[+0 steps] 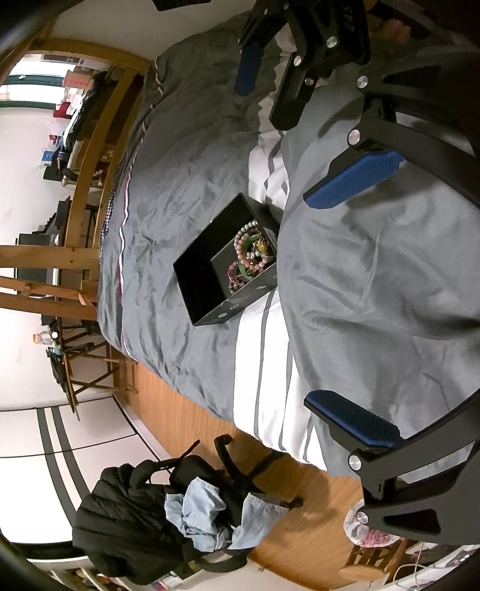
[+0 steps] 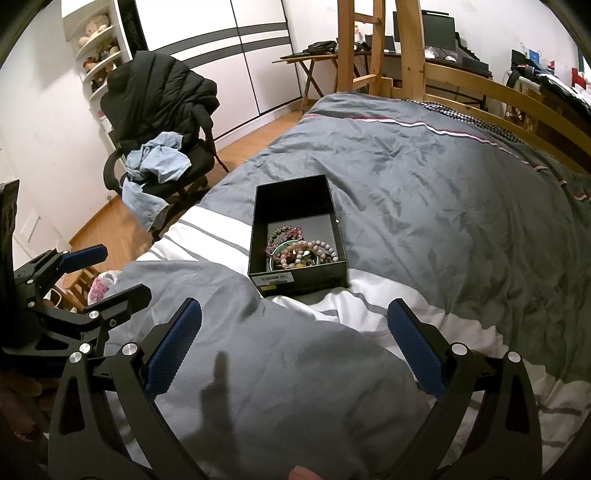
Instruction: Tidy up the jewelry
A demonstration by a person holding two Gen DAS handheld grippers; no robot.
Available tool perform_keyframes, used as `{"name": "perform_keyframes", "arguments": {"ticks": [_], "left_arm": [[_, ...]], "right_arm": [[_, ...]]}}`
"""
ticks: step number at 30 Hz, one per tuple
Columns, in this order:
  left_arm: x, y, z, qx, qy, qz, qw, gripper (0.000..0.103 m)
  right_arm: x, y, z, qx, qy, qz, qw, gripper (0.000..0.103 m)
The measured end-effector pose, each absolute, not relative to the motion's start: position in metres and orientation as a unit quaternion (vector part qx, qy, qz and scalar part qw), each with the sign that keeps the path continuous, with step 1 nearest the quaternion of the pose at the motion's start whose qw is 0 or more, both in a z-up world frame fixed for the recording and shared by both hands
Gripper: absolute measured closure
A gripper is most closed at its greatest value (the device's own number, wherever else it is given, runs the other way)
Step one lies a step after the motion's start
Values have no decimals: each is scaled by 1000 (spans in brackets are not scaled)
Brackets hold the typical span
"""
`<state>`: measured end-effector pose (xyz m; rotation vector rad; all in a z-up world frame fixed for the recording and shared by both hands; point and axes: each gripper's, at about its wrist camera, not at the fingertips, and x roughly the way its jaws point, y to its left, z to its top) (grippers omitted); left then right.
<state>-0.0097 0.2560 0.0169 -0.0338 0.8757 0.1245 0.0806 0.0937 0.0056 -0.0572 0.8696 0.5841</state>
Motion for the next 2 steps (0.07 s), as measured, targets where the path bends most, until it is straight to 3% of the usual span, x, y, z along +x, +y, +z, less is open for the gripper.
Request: {"name": "perform_keyframes", "arguments": {"ticks": [2], "left_arm": [[-10,256,18,-12,424,62,903,6]], "right_arm": [[80,94,6,-27,415,280,865,4]]}}
